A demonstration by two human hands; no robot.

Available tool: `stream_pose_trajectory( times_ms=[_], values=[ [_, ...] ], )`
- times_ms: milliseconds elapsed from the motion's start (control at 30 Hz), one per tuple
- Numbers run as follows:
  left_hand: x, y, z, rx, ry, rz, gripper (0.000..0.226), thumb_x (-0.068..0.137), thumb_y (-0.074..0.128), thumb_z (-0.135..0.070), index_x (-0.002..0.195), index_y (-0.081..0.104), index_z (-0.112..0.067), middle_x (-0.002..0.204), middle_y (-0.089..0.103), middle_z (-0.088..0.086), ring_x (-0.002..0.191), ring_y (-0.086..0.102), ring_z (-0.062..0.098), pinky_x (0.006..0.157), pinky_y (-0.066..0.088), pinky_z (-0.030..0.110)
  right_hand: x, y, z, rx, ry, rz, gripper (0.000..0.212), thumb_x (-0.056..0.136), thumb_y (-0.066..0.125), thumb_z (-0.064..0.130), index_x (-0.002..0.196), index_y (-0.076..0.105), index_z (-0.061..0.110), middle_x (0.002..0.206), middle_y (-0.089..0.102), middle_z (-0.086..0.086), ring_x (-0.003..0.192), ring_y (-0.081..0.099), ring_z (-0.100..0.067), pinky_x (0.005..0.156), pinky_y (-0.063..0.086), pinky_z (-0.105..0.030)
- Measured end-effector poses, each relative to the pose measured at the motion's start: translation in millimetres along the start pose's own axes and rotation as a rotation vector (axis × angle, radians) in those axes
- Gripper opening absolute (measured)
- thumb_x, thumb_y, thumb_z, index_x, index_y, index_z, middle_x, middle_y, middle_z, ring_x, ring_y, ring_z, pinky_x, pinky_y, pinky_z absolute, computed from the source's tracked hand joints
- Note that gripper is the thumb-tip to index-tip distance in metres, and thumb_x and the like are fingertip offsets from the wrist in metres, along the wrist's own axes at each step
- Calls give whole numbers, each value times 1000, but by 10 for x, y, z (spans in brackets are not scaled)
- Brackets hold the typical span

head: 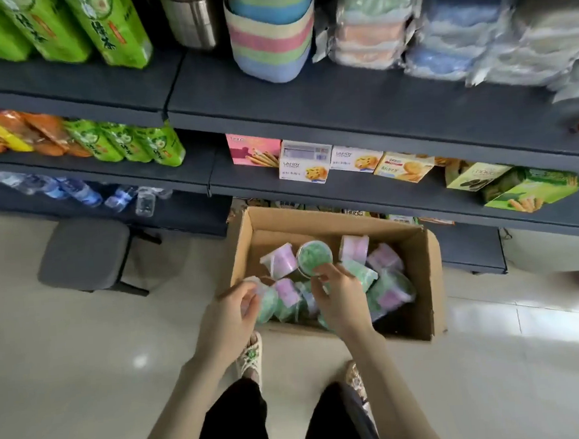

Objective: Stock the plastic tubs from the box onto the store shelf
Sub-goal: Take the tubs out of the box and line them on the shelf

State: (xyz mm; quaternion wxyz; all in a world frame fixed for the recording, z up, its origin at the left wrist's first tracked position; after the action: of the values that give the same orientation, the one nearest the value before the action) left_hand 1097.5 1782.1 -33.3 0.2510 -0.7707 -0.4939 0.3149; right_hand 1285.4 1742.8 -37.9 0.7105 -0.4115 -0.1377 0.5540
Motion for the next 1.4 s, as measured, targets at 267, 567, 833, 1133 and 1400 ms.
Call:
stream_pose_trajectory(
  times_ms=[267,567,833,1133,1400],
  values=[
    [364,664,1217,-208,-407,172,21,88,63,-15,105,62,-3,100,70,8,80,61,12,80,47,23,335,1279,-345,113,306,146,24,92,55,15,113,65,9,109,68,-12,99,64,-27,82,52,-42],
    [635,1590,2030,-241,-843,169,43,93,53,-31,126,45,-5,118,62,16,108,56,36,87,43,39,776,2426,-1098,314,553,318,42,86,66,34,122,59,11,119,65,-9,107,60,-25,90,48,-35],
    [538,1791,2153,-468,-870,-67,30,93,53,-25,120,48,-13,119,63,9,105,63,26,94,48,45,851,2940,-1387,615,652,388,88,42,82,60,114,47,25,116,55,-7,106,57,-20,83,53,-35],
    [1155,1853,1887,-468,-634,-145,48,89,59,-32,130,43,-13,122,50,-8,109,54,12,76,39,0,900,2825,-1533,857,726,52,44,62,81,41,95,56,26,106,61,0,93,66,-22,82,57,-42],
    [1580,2065,1829,-426,-625,-33,71,74,71,-48,128,36,-18,133,39,10,118,48,24,92,48,36,1324,2541,-1778,913,698,43,26,86,68,28,106,64,12,81,72,8,65,63,1,60,48,-14]
  ],
)
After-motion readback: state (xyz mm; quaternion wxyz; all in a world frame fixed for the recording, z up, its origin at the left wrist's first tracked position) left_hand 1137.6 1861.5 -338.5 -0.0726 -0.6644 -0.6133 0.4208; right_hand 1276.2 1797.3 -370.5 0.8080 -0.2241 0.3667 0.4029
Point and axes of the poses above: each hand's wrist, its own x-axis towards the middle knuckle, its own y-axis out of the palm, z = x × y, the point moved 5 cm from there along x, towards the middle knuckle
